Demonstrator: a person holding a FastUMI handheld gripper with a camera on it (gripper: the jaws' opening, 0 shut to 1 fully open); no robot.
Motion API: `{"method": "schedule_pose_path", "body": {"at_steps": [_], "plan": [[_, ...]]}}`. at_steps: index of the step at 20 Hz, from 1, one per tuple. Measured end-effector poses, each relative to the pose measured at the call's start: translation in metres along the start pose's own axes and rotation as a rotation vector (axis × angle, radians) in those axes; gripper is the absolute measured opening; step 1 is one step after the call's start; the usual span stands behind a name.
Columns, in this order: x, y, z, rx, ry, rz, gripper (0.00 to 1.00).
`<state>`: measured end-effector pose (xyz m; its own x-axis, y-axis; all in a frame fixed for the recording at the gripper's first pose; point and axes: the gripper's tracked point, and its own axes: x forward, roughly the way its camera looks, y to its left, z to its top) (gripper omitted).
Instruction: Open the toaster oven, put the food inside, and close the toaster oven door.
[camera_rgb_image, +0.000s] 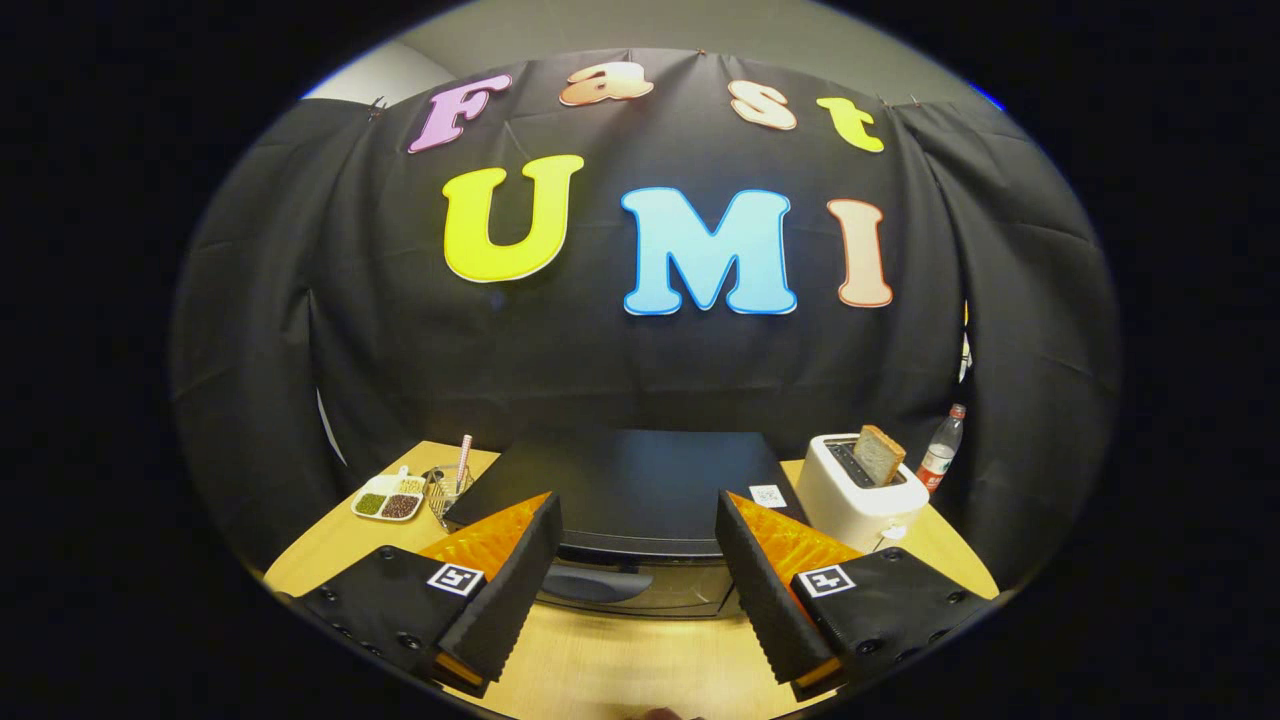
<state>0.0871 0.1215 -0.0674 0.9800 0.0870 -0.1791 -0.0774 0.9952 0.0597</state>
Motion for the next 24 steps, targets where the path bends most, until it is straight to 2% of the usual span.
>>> {"method": "schedule_pose_path", "body": {"at_steps": [10, 14, 24], "plan": [[0.052, 0.032, -0.072, 0.046, 0.106, -0.021, 0.98], [0.06, 0.024, -0.074, 0.041, 0.107, -0.047, 0.98], [0.038, 0.032, -0.093, 0.025, 0.225, -0.013, 0.98]]}}
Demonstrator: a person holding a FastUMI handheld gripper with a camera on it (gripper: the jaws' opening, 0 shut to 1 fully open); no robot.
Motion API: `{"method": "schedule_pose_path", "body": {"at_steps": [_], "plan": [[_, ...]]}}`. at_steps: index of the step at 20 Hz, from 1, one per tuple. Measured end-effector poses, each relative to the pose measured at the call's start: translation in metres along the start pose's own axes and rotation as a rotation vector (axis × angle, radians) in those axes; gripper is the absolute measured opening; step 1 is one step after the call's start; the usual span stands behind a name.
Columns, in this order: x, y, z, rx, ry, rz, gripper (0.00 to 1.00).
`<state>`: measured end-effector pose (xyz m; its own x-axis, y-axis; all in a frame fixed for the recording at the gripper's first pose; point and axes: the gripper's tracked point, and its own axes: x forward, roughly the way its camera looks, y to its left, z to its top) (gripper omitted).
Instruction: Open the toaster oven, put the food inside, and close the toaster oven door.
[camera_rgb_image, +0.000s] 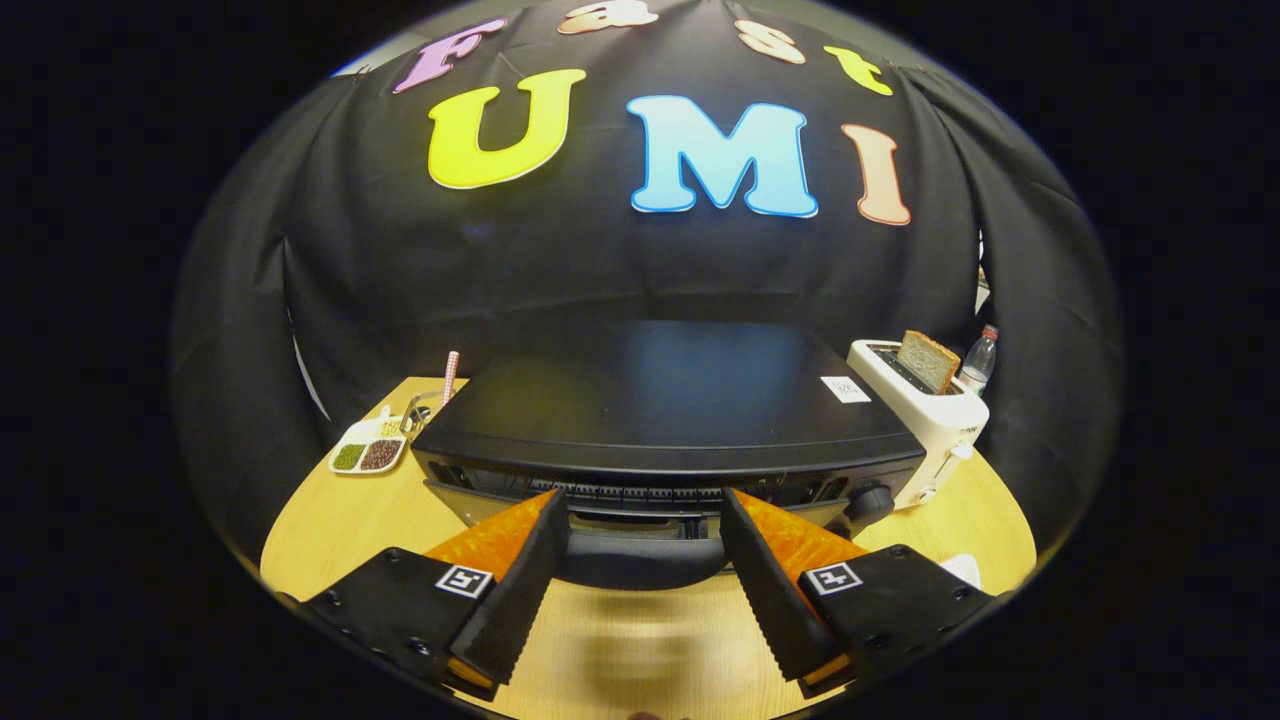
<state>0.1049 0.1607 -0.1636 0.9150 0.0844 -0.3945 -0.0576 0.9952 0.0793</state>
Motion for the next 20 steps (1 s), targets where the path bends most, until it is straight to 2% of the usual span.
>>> {"method": "schedule_pose_path", "body": {"at_steps": [12, 14, 16, 18, 20], "plan": [[-0.039, 0.0, -0.056, -0.022, 0.051, 0.035, 0.93], [-0.044, 0.002, -0.075, -0.078, 0.088, 0.046, 0.93], [-0.05, 0.001, -0.098, -0.171, 0.139, 0.056, 0.93], [-0.054, 0.002, -0.133, -0.204, 0.226, 0.086, 0.95], [-0.062, -0.003, -0.182, -0.223, 0.383, 0.133, 0.99]]}}
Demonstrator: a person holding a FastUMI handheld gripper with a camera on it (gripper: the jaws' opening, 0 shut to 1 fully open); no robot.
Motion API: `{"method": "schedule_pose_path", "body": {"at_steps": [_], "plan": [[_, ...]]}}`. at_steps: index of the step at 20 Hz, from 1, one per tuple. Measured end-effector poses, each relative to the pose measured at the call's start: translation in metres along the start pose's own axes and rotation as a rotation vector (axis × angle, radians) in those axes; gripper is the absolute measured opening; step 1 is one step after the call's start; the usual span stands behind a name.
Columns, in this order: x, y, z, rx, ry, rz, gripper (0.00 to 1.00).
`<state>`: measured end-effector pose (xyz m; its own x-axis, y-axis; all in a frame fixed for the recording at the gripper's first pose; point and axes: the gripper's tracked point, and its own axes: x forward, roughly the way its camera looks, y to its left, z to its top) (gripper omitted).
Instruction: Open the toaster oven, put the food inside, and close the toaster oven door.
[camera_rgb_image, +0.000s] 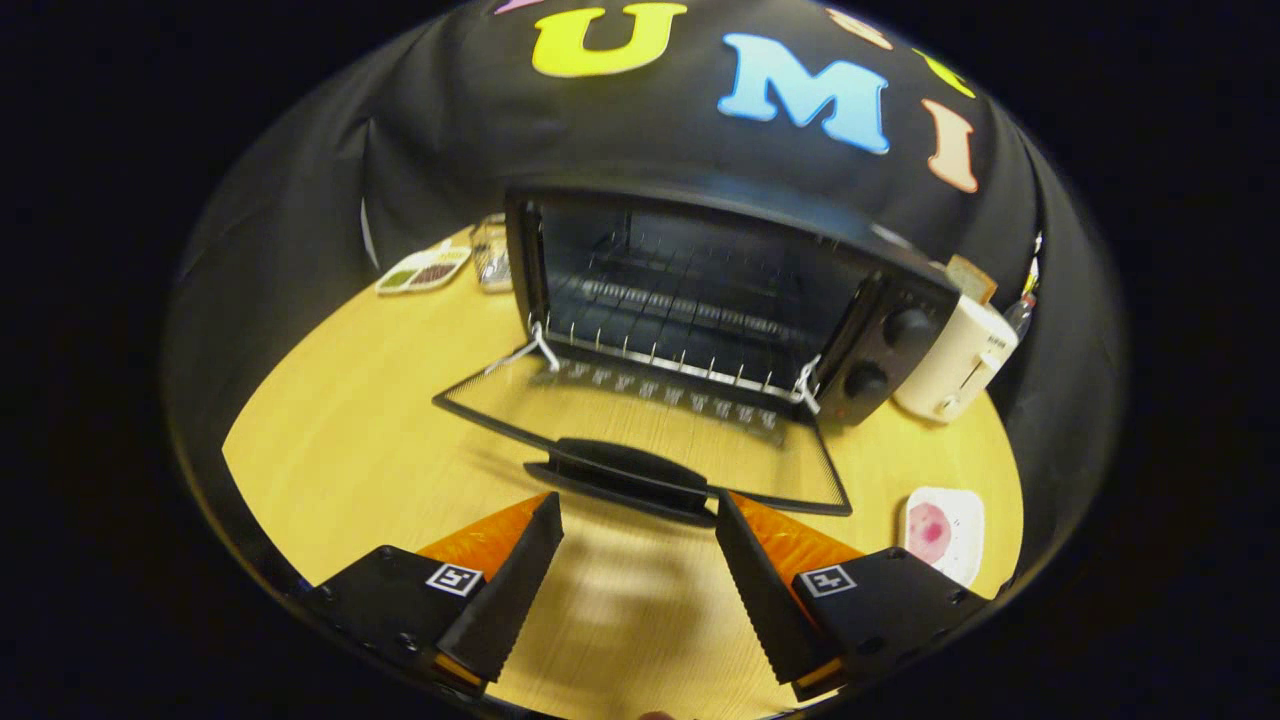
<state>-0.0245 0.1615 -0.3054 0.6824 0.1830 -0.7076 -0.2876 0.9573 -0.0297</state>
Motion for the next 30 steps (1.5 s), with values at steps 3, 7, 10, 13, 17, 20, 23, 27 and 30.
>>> {"method": "schedule_pose_path", "body": {"at_steps": [3, 7, 10, 13, 17, 20, 23, 27, 30], "plan": [[-0.011, -0.024, -0.028, -0.024, 0.05, -0.009, 0.99], [-0.04, -0.072, -0.039, -0.068, 0.072, -0.006, 0.99], [-0.063, -0.115, -0.046, -0.027, 0.084, 0.008, 0.99], [-0.082, -0.169, -0.047, 0.01, 0.074, 0.017, 0.99], [-0.098, -0.244, -0.054, 0.09, 0.076, 0.025, 0.99], [-0.094, -0.292, -0.064, 0.19, 0.096, 0.042, 0.98], [-0.08, -0.327, -0.079, 0.291, 0.142, 0.046, 0.98], [-0.05, -0.359, -0.096, 0.329, 0.21, 0.016, 0.99], [-0.027, -0.365, -0.108, 0.325, 0.265, -0.015, 0.92]]}}
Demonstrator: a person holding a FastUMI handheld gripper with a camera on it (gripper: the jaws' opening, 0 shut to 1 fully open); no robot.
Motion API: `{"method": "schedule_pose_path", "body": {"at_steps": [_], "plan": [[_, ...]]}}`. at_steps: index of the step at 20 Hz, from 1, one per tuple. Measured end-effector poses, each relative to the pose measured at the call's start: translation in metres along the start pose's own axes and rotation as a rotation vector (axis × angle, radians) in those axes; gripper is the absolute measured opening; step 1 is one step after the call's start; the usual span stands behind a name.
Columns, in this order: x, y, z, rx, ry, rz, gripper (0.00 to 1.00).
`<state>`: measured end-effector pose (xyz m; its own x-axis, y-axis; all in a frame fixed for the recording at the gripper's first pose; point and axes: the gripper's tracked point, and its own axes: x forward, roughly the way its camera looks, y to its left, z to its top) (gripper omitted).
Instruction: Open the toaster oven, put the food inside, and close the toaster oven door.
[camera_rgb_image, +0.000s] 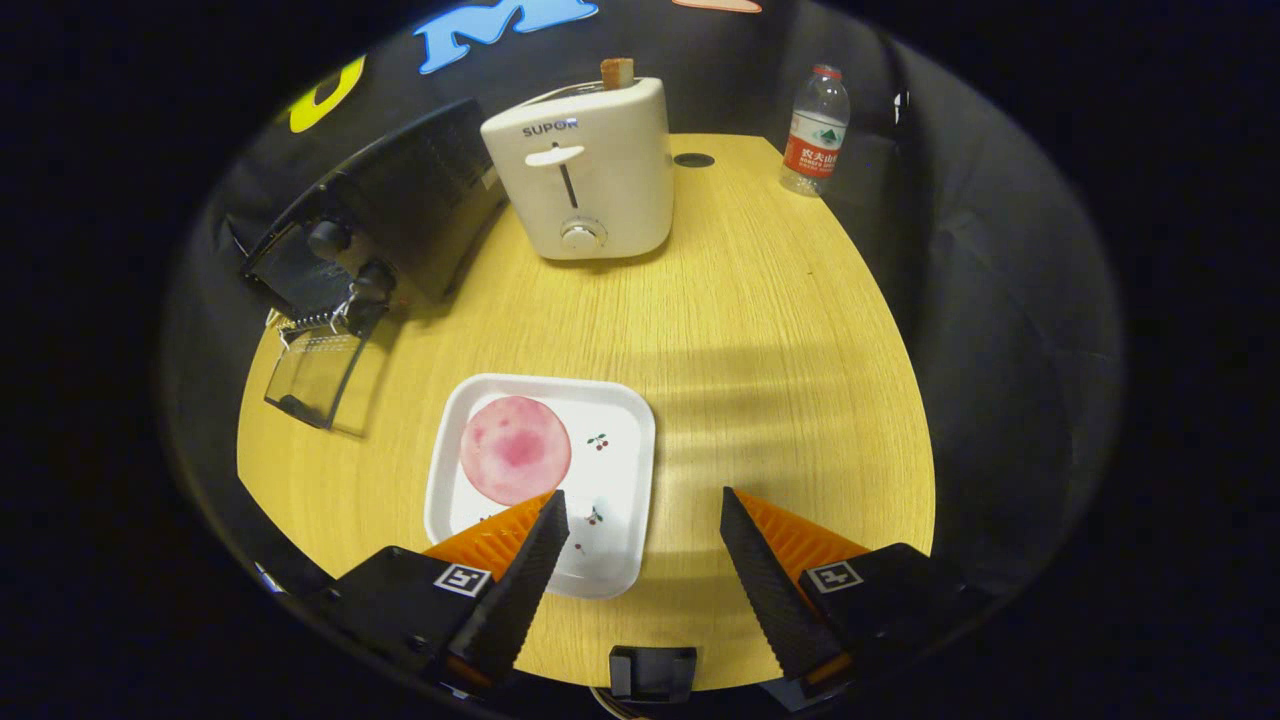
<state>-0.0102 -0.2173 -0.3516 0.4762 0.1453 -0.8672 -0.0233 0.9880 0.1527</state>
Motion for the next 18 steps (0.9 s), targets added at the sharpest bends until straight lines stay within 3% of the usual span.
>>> {"method": "schedule_pose_path", "body": {"at_steps": [8, 10, 12, 18], "plan": [[0.024, 0.009, -0.005, 0.056, 0.076, -0.005, 0.33], [0.028, 0.006, -0.004, 0.089, 0.079, -0.005, 0.29], [0.026, 0.006, -0.01, 0.157, 0.111, -0.001, 0.08], [0.025, 0.016, -0.013, 0.373, 0.098, 0.146, 0.02]]}}
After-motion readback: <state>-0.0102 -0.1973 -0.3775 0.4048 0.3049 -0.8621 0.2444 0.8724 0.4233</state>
